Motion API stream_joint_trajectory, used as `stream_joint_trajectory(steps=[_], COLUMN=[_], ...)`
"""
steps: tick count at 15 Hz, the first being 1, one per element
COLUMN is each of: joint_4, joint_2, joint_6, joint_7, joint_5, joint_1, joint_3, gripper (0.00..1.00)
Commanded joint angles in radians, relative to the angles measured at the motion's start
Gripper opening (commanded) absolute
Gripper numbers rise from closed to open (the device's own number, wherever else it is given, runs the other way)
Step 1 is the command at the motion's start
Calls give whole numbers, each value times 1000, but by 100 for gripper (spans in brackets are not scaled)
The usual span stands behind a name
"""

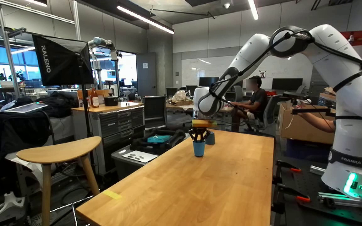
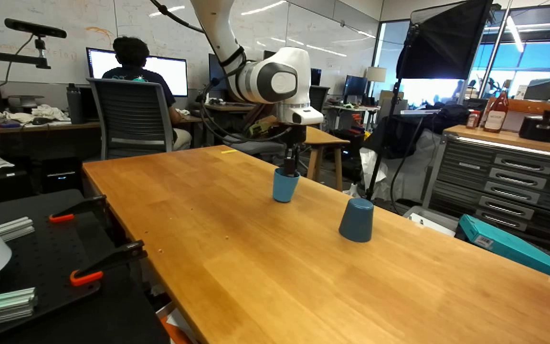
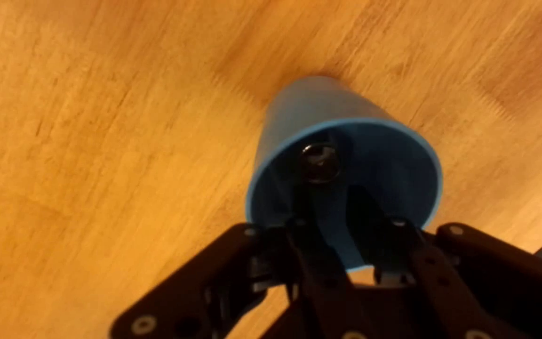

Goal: Place the metal object inside the light blue cup

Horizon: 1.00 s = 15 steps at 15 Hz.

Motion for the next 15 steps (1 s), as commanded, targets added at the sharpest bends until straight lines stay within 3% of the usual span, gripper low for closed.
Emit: stream_joint_trajectory(steps=[1, 3, 8, 9, 11, 15], joint_4=[-29, -35, -23, -13, 9, 84], joint_2=[-59, -80, -148, -165, -199, -251], joint_6=[-18, -29, -135, -180, -268, -451], joint_7=[-29, -34, -57, -72, -92, -158], joint_5=[45, 56, 88, 76, 59, 24], joint_1=[4, 1, -13, -15, -19, -39], joint_3=[15, 24, 37, 33, 22, 9], gripper=[5, 2, 10, 33, 36, 65])
